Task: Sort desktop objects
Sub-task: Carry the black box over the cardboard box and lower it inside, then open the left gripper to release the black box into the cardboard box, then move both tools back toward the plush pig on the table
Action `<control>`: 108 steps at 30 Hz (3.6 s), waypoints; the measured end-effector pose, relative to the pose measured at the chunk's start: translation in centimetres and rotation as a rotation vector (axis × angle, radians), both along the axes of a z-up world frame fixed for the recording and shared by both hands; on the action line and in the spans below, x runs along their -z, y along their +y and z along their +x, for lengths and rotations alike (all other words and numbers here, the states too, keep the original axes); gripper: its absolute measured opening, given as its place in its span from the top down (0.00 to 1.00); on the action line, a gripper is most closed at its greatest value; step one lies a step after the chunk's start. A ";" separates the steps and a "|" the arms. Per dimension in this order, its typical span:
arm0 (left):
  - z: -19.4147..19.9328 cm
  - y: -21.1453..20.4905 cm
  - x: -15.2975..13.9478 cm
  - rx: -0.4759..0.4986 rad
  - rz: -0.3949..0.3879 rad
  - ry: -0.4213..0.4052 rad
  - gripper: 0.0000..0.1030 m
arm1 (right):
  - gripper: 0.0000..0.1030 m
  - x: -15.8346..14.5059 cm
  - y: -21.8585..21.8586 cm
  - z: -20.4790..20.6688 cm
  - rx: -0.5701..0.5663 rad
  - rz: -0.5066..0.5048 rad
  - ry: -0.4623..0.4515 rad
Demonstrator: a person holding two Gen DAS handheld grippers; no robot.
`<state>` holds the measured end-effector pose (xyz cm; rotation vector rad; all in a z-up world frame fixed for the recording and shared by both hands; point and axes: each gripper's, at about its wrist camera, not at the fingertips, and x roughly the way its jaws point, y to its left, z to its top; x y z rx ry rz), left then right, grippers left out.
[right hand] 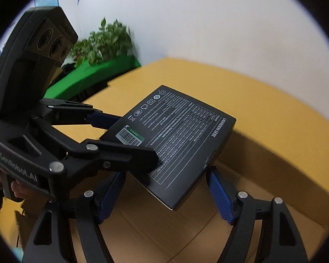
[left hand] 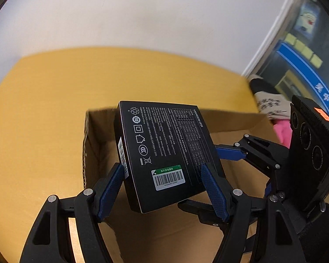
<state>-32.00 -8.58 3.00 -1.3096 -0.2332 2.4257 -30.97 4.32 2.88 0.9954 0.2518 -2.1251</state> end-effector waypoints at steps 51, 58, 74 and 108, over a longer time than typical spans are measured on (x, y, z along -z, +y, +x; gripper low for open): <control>22.3 0.6 2.1 -0.145 -0.180 0.038 0.03 | 0.12 0.6 21.9 23.0 0.559 0.039 0.031; 26.2 1.7 -2.9 -0.215 -0.156 0.235 0.03 | 0.12 -3.1 20.9 25.7 0.548 -0.008 0.159; 34.3 5.2 -8.6 -0.234 -0.106 0.445 0.68 | 0.66 -7.6 16.6 30.4 0.450 -0.012 0.324; 37.3 -0.6 -2.2 -0.299 0.109 0.208 0.00 | 0.01 -3.6 13.0 31.8 0.206 -0.037 0.095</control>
